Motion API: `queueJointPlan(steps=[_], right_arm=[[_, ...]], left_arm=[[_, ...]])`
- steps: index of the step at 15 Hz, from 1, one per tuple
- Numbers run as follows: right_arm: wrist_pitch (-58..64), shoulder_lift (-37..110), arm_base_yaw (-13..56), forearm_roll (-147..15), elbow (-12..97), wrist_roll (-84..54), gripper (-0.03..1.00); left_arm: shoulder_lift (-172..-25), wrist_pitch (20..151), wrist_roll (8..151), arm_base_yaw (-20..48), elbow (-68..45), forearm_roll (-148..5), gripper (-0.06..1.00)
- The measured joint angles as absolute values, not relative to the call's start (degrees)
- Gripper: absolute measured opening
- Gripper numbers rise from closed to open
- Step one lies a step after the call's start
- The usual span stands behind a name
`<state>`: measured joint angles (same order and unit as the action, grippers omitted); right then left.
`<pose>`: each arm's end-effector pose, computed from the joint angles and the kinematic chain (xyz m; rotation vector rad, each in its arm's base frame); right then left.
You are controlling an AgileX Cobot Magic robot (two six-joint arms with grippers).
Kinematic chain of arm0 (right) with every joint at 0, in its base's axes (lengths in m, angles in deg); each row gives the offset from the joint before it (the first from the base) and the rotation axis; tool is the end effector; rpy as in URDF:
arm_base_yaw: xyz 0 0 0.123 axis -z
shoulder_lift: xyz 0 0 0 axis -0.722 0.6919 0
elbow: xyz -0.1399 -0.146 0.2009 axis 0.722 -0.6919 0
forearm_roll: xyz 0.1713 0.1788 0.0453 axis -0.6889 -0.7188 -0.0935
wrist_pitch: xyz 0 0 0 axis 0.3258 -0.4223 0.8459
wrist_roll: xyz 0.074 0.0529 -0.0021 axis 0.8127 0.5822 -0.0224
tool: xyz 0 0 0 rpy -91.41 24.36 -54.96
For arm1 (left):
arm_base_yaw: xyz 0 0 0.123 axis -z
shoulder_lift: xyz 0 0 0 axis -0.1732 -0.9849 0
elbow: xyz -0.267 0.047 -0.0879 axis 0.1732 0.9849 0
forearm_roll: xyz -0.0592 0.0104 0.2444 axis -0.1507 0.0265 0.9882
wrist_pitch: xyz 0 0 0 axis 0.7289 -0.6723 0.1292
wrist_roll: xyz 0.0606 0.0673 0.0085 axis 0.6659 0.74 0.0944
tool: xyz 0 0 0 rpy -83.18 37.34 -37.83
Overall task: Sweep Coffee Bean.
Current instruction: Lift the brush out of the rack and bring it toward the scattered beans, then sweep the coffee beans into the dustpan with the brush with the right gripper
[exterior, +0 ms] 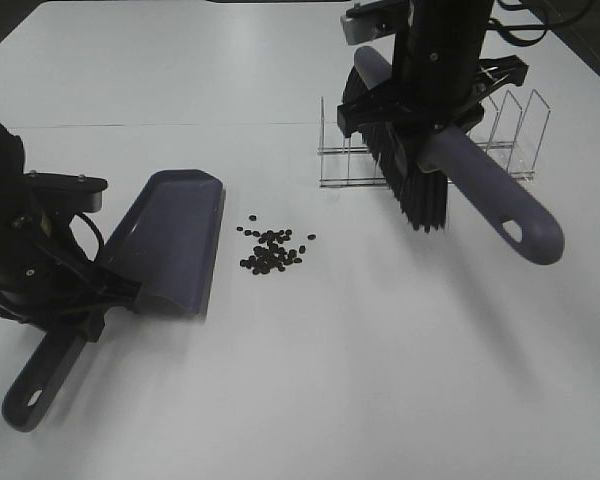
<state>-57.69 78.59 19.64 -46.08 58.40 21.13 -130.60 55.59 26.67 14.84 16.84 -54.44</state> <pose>0.3776 0.1689 0.2292 -0.4383 2.9496 -0.2392 0.2771 -0.1250 0.1223 0.2353 2.9954 -0.0271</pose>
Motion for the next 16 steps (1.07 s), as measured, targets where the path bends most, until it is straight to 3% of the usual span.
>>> queueJointPlan(steps=[8, 16], right_arm=[[-56.31, 79.28, 15.34, -41.55, 50.66, 31.62, 0.32], [-55.39, 85.41, 15.05, -36.0, 50.49, 33.11, 0.32]], left_arm=[[-137.07, 55.07, 30.17, 14.84, 13.68, -54.21, 0.31], [-137.47, 55.65, 30.86, 14.84, 13.17, -54.27, 0.31]])
